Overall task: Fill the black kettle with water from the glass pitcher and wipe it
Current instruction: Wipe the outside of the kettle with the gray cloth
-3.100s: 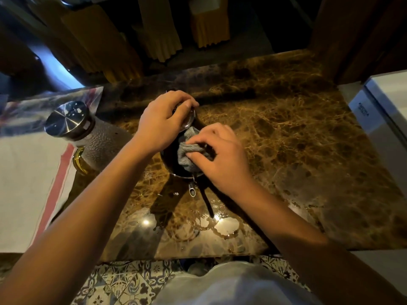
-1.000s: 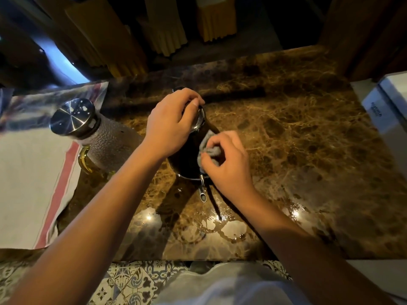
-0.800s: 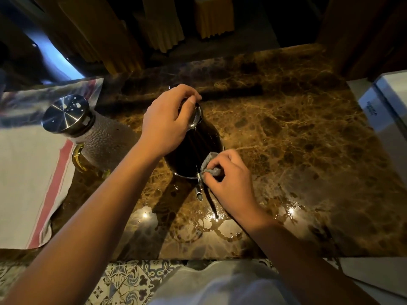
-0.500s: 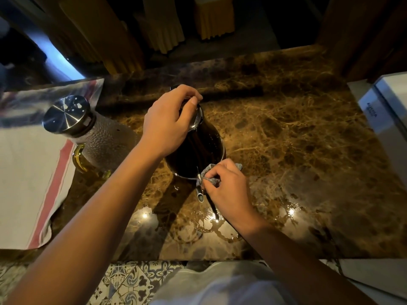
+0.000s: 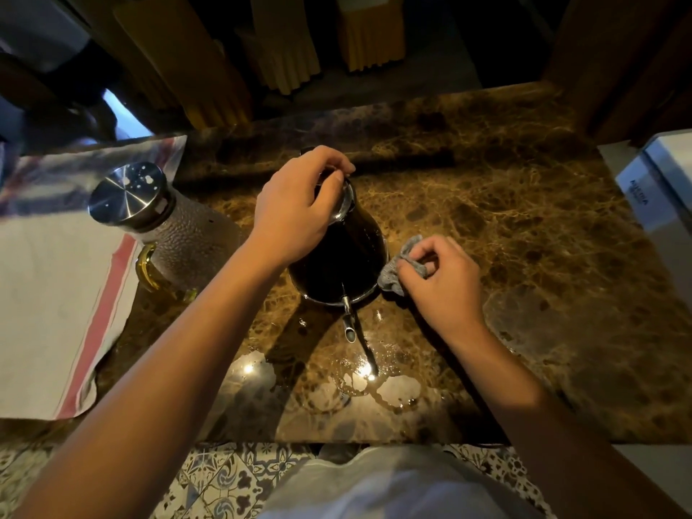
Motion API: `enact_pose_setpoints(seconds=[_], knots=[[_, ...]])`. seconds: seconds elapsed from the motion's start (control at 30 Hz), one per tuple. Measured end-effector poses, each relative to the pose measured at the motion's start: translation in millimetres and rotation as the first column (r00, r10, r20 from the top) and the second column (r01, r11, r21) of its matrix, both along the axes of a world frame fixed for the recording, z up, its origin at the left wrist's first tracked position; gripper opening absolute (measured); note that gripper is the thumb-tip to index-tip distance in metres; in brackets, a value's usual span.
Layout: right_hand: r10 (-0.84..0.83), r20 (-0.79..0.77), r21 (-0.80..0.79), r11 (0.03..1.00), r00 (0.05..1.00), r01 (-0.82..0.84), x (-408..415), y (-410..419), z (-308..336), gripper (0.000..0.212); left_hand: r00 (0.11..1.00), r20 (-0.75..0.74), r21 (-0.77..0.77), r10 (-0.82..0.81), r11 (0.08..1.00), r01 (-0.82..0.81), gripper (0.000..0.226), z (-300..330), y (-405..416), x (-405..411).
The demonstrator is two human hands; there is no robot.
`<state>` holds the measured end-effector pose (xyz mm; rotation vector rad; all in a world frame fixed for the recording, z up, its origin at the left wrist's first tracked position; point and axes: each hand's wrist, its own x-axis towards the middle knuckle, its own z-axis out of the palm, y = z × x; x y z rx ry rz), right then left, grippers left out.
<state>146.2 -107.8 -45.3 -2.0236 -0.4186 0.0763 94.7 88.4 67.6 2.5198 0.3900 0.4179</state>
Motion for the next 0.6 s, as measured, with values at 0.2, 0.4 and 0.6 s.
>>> enact_pose_setpoints(seconds=[0.2, 0.4, 0.6], knots=[[0.008, -0.163, 0.539, 0.838, 0.987, 0.082, -5.3, 11.9, 47.7, 0.026, 1.000, 0.005, 0.005, -0.003, 1.000, 0.003, 0.023, -0.3, 1.1, -1.0], [0.144, -0.169, 0.565, 0.825, 0.975, -0.024, -20.9, 30.4, 35.7, 0.037, 1.000, 0.009, 0.020, 0.001, 1.000, -0.001, 0.022, -1.1, 0.5, 0.3], [0.242, 0.089, 0.103, 0.963, 0.966, -0.250, -38.2, 19.1, -14.9, 0.017, 1.000, 0.010, 0.007, 0.002, 1.000, -0.002, 0.022, -1.1, -1.0, 0.3]])
